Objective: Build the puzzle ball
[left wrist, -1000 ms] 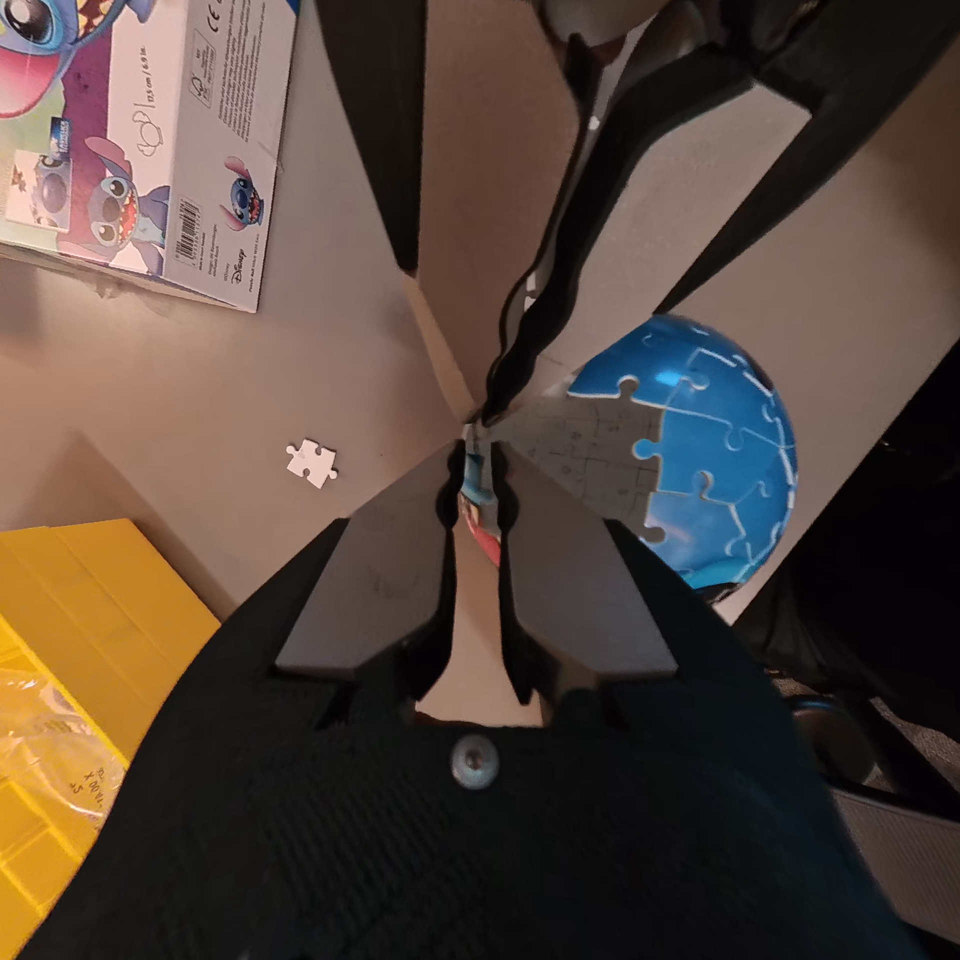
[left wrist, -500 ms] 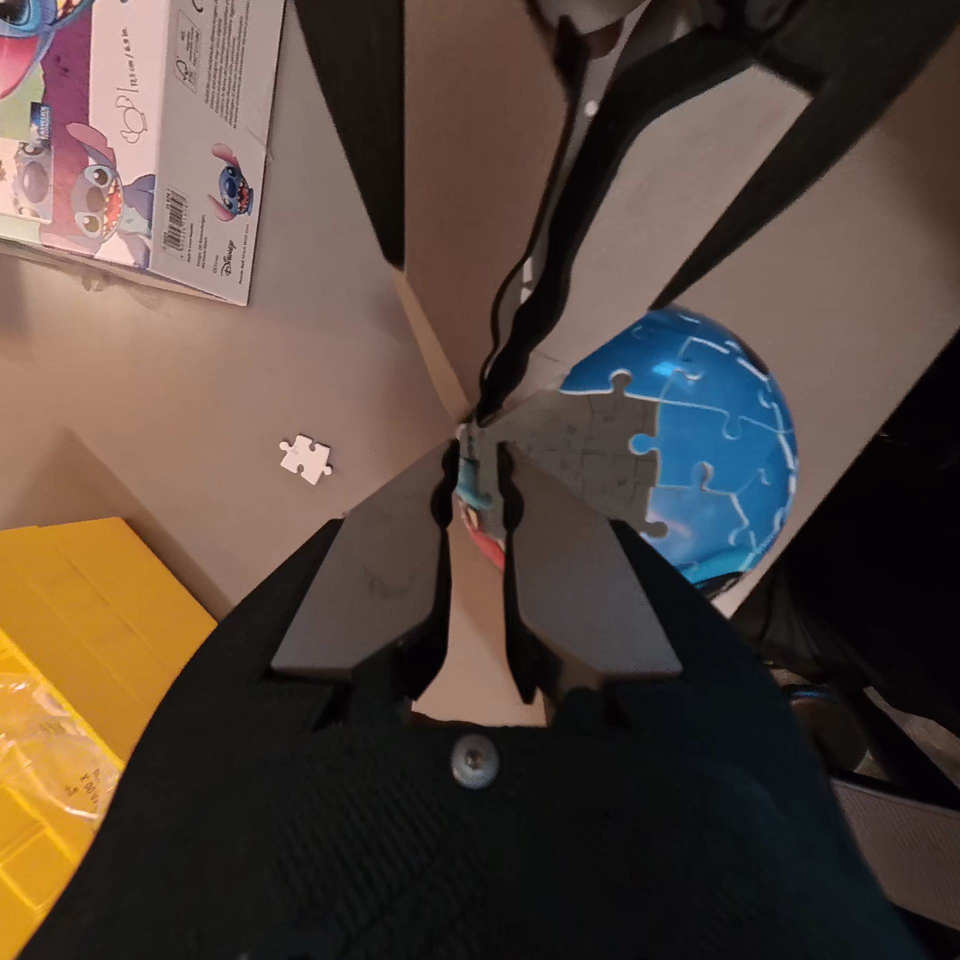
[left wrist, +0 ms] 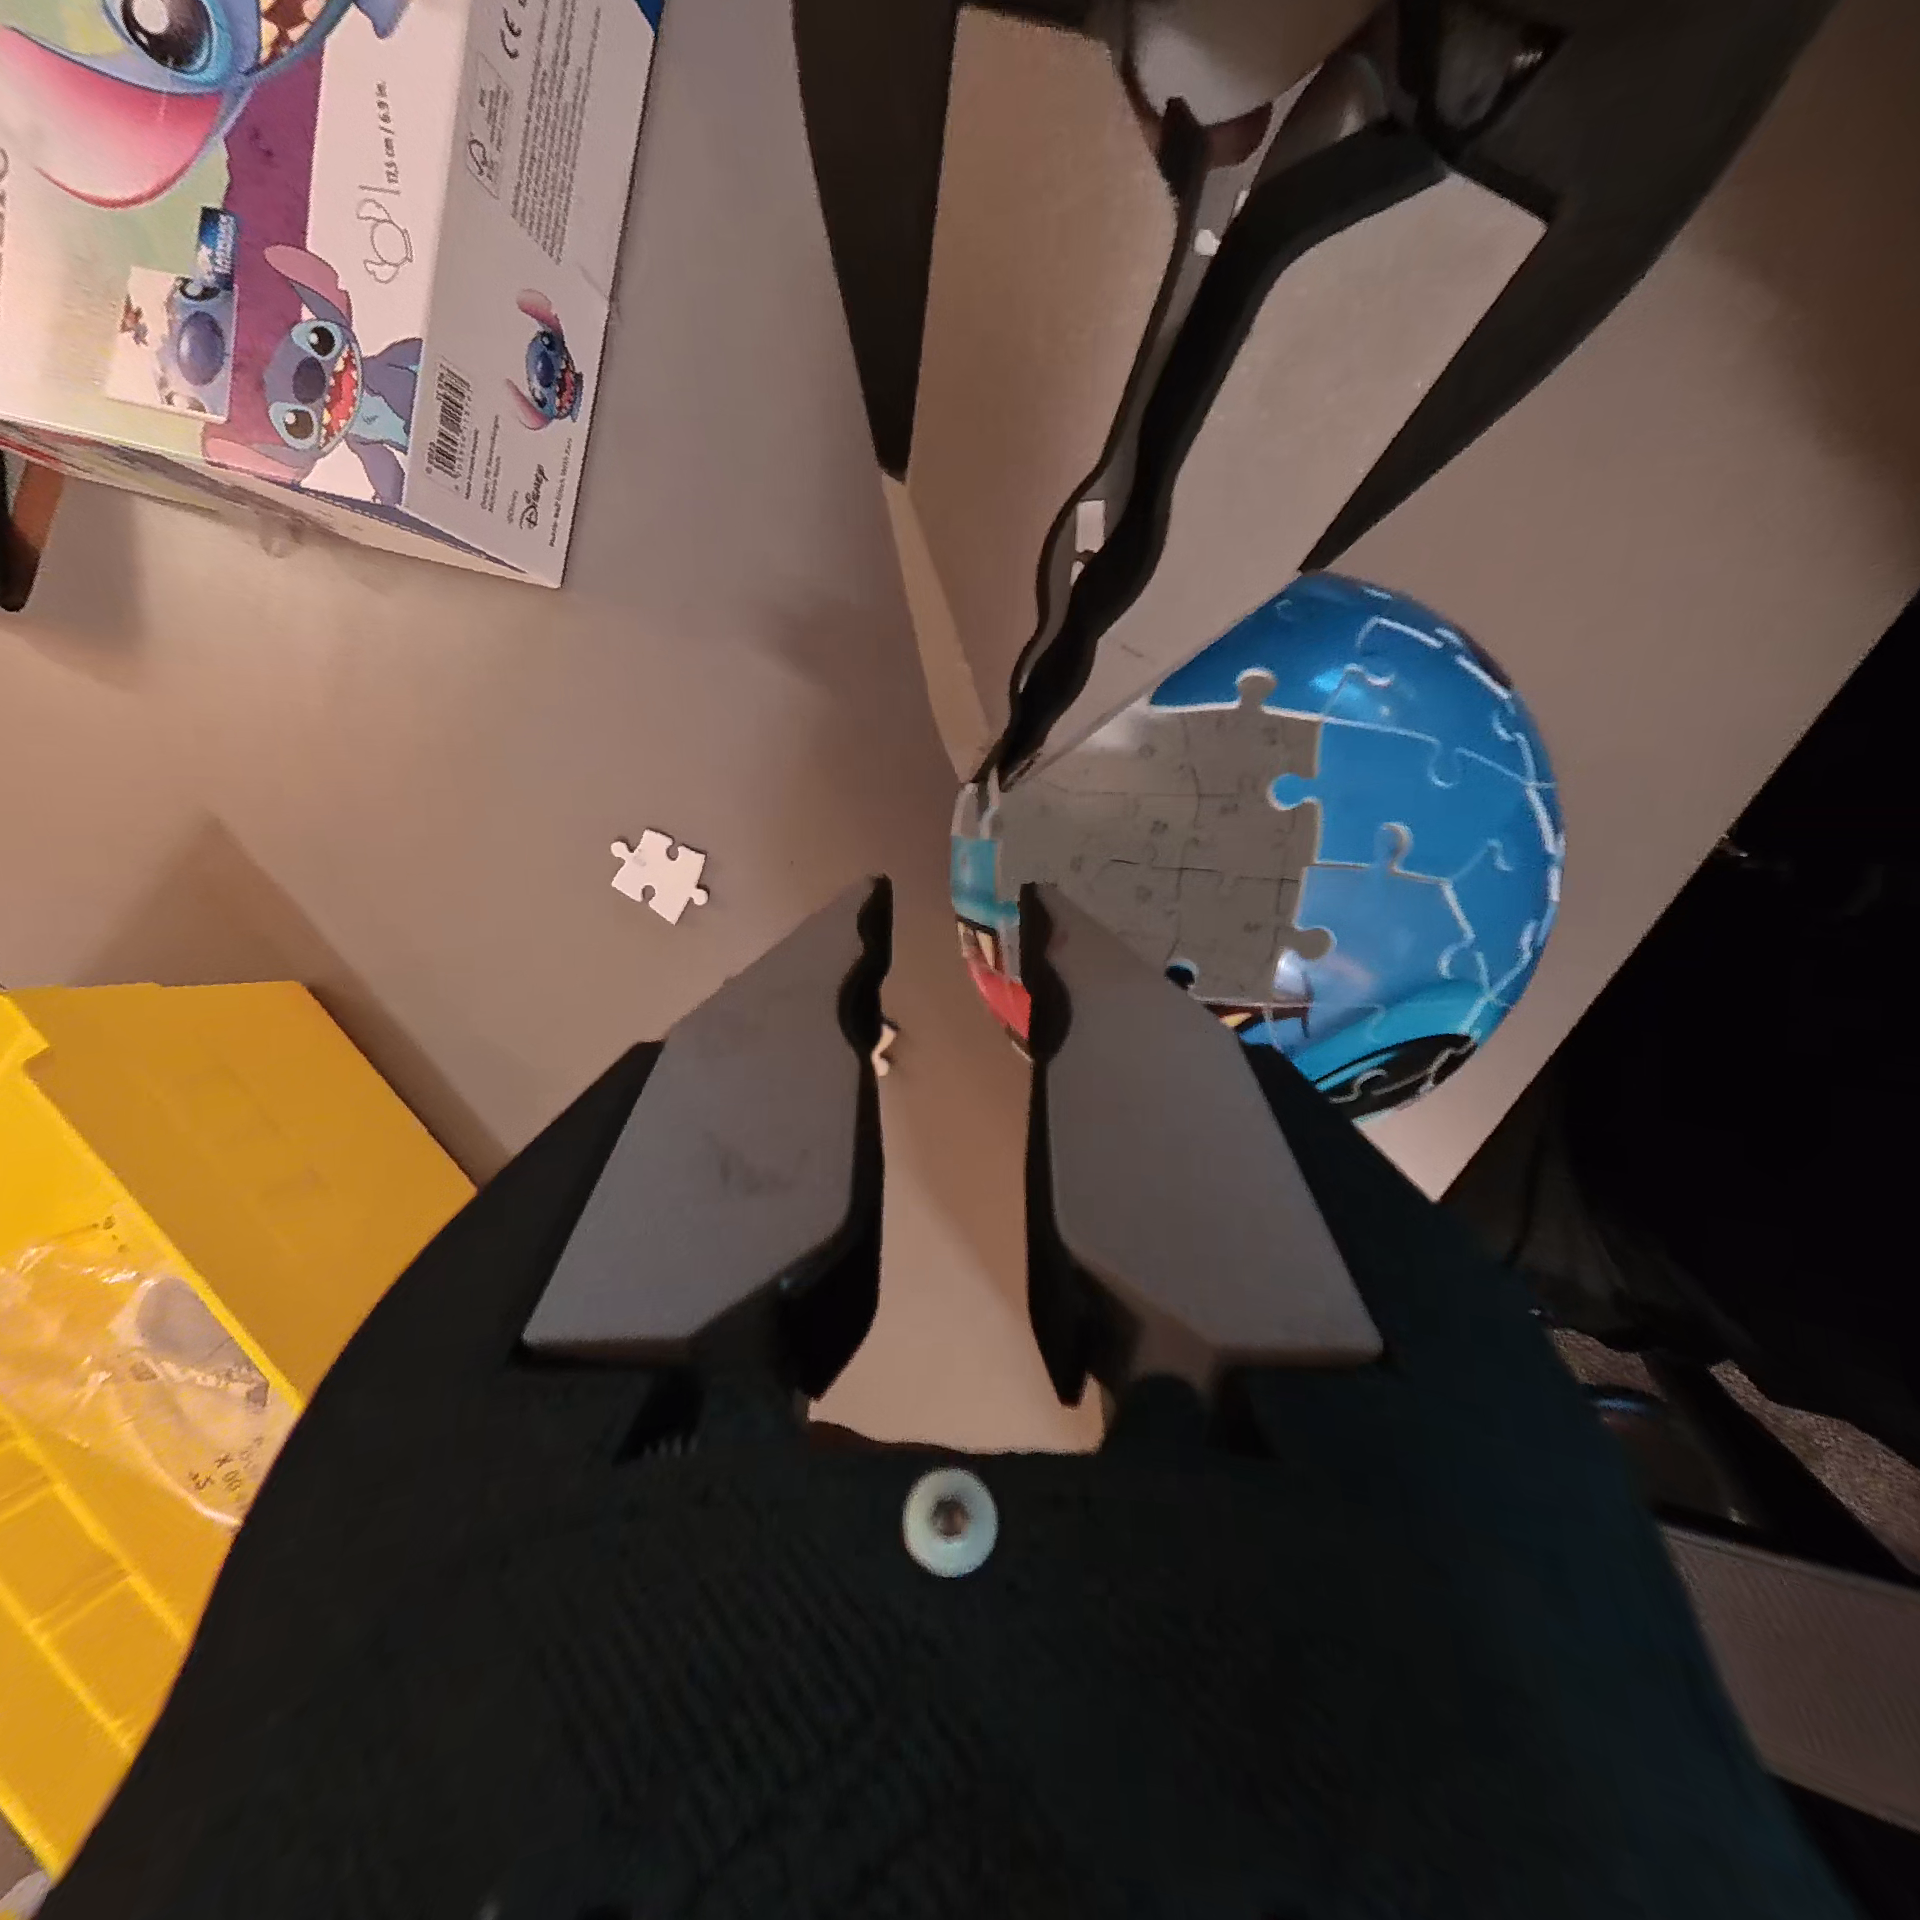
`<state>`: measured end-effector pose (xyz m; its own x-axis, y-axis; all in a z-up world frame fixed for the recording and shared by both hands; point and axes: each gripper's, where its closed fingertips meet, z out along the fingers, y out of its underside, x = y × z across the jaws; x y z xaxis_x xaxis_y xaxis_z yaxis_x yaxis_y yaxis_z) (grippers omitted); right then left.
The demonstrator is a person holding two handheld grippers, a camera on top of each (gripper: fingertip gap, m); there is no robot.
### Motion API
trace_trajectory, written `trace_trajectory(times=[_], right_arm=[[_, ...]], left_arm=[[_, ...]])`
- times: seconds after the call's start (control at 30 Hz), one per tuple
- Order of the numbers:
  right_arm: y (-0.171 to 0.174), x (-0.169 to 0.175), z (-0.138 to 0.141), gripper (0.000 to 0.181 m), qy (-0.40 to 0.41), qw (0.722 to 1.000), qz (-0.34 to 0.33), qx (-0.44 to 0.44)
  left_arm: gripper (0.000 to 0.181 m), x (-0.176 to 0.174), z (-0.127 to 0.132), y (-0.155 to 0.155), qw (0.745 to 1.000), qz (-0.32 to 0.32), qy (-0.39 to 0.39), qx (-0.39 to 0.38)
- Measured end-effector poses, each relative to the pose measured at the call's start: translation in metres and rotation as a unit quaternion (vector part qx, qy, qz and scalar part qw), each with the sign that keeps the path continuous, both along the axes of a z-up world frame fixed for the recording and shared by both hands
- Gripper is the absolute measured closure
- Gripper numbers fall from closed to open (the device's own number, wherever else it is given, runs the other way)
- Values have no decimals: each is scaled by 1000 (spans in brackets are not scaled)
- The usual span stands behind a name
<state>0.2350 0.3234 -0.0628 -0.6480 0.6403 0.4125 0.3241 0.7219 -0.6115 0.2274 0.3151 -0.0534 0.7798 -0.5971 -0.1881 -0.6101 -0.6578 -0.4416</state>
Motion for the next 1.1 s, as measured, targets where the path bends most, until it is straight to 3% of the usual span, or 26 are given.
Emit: trace_trajectory(times=[0.5, 0.93, 1.1], right_arm=[[-1, -3, 0, 181, 11, 1000, -12, 13], [2, 1, 1, 181, 10, 1000, -9, 10], [1, 0, 1, 181, 12, 1000, -13, 12]], left_arm=[[169, 7, -10, -2, 1000, -16, -7, -24], [167, 4, -1, 1, 1000, -6, -22, -2], [167, 6, -9, 4, 1000, -13, -20, -14]])
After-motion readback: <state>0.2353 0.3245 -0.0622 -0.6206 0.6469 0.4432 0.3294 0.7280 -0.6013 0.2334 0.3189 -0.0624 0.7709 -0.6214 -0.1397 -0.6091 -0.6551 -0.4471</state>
